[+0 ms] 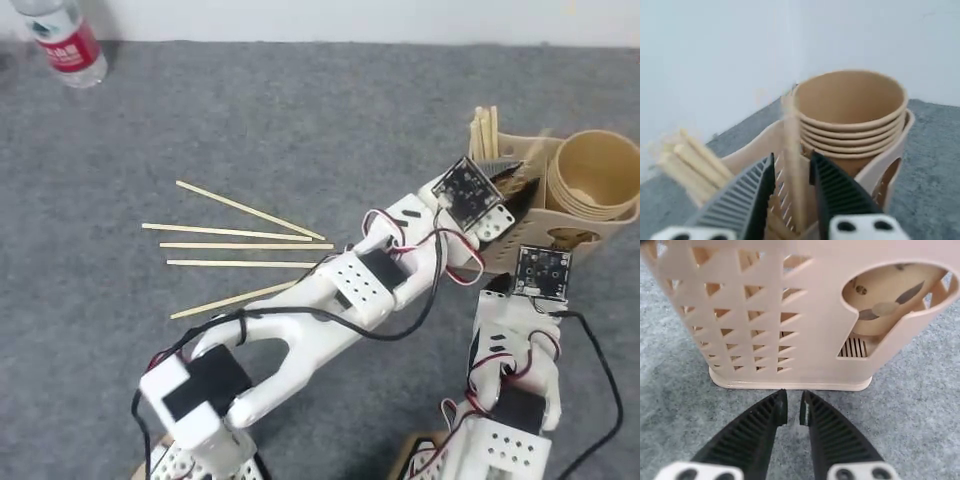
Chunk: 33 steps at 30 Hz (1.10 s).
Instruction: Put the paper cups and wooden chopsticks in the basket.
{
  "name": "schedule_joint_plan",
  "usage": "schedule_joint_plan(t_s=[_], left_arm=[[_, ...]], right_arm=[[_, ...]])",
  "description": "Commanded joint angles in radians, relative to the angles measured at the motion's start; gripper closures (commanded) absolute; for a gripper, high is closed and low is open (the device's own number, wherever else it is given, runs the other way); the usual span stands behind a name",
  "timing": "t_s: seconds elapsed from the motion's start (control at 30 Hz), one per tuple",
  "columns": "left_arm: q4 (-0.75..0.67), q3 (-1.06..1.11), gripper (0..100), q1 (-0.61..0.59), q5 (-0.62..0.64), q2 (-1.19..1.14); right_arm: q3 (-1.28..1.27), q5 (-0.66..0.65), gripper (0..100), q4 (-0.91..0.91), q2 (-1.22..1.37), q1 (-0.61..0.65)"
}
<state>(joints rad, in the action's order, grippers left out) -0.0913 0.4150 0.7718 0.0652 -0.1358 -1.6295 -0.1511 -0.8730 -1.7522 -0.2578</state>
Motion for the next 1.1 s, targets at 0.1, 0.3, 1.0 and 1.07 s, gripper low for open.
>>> schedule_joint_plan(t_s=[0.1,0.3,1.0,1.07], left_arm=[[0.064,-0.004,87,-0.028,0.018,0.089],[0.163,-0.01,87,-0.092,0.011,0.178],[1.47,-0.366,86,-0.655,-0.839,0.489],[1.525,-0.363,86,-0.657,-0.928,0.433]], right_arm=[[0.005,-0.014,94.0,0.019,-0.01,-0.008],[0.005,-0.014,94.0,0.019,-0.01,-0.008],[0.005,-0.014,94.0,0.01,-0.01,-0.008],[0.005,-0.014,94.0,0.01,-0.01,-0.008]])
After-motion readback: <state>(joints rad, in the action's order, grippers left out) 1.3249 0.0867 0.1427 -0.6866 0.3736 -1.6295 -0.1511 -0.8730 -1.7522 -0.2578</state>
